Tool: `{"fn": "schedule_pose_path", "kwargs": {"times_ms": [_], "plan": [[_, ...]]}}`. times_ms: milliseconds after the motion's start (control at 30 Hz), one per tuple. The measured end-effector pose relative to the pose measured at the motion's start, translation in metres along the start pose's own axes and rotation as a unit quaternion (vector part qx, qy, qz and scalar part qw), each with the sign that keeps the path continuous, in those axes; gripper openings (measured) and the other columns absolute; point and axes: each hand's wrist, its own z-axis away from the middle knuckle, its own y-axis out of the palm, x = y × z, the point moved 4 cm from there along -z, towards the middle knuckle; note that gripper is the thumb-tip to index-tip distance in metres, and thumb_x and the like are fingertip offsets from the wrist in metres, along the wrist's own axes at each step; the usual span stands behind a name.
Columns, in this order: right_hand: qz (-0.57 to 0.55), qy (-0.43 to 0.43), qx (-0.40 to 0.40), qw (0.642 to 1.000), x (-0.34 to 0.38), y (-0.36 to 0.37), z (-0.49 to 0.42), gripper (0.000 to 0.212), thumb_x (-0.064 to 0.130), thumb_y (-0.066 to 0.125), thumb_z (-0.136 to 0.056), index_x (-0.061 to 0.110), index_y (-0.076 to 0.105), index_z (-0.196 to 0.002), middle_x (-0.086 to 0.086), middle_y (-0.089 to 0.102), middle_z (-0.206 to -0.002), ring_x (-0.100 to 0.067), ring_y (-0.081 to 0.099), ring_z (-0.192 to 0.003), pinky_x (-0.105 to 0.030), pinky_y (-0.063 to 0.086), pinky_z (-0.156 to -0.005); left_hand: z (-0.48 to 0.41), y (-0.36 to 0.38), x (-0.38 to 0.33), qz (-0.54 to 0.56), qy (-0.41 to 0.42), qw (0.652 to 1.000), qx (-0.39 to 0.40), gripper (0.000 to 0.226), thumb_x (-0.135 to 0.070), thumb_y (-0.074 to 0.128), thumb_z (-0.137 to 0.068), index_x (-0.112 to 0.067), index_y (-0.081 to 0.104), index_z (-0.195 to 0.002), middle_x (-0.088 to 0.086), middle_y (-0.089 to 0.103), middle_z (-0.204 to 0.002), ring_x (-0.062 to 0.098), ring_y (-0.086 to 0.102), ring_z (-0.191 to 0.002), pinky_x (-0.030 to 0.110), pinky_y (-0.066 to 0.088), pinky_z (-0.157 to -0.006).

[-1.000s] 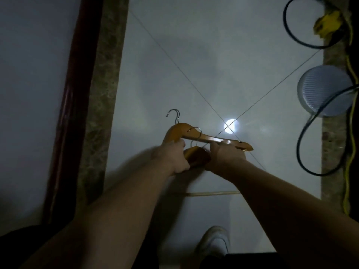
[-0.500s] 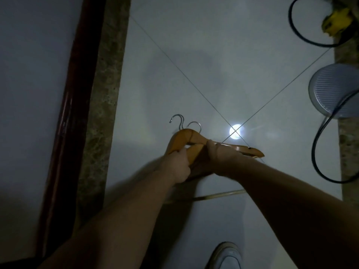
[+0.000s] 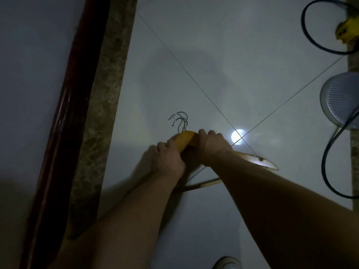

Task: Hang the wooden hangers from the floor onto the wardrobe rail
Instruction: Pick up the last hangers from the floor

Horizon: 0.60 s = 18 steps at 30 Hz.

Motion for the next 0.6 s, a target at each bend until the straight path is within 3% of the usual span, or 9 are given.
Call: {"fn": "schedule_pose_path", "kwargs": {"times_ms": [200, 400, 500, 600], "plan": [[0.001, 0.07, 0.026, 0.997, -0.003, 0.007, -0.003, 0.054, 0.024, 0.066, -0.092, 0.016, 0.036, -0.136, -0.011, 0.046, -0.133, -0.032, 0.044, -0.126, -0.054, 0.038, -0.101, -0.004, 0.007, -0.004, 0.003, 0.011, 1.0, -0.008, 0.049, -0.016, 0.057, -0.093, -0.007, 0.037, -0.137, 0.017, 0.047, -0.138, 0.032, 0.05, -0.124, 0.039, 0.046, -0.094], [-0.011, 0.071, 0.046, 0.996, 0.001, 0.006, -0.003, 0.059, 0.017, 0.068, -0.09, 0.013, 0.033, -0.138, -0.014, 0.044, -0.135, -0.033, 0.044, -0.126, -0.056, 0.042, -0.103, -0.008, 0.009, -0.003, -0.036, 0.023, 0.999, -0.011, 0.043, -0.018, 0.055, -0.095, -0.004, 0.036, -0.131, 0.019, 0.05, -0.131, 0.031, 0.056, -0.115, 0.034, 0.047, -0.087], [-0.024, 0.058, 0.039, 0.997, 0.0, -0.006, 0.003, 0.058, 0.016, 0.066, -0.091, 0.01, 0.032, -0.137, -0.017, 0.044, -0.135, -0.035, 0.046, -0.126, -0.052, 0.044, -0.103, -0.006, -0.006, -0.008, -0.015, 0.03, 0.999, 0.008, 0.055, -0.018, 0.064, -0.092, -0.004, 0.032, -0.136, 0.02, 0.049, -0.132, 0.033, 0.056, -0.115, 0.036, 0.047, -0.084], [-0.049, 0.048, 0.011, 0.998, -0.003, -0.029, 0.014, 0.051, 0.017, 0.064, -0.093, 0.008, 0.034, -0.132, -0.018, 0.047, -0.131, -0.038, 0.054, -0.12, -0.045, 0.047, -0.093, 0.001, -0.032, -0.02, -0.022, 0.064, 0.998, -0.014, 0.057, -0.019, 0.066, -0.091, -0.004, 0.032, -0.134, 0.019, 0.048, -0.133, 0.034, 0.057, -0.114, 0.039, 0.05, -0.084]]}}
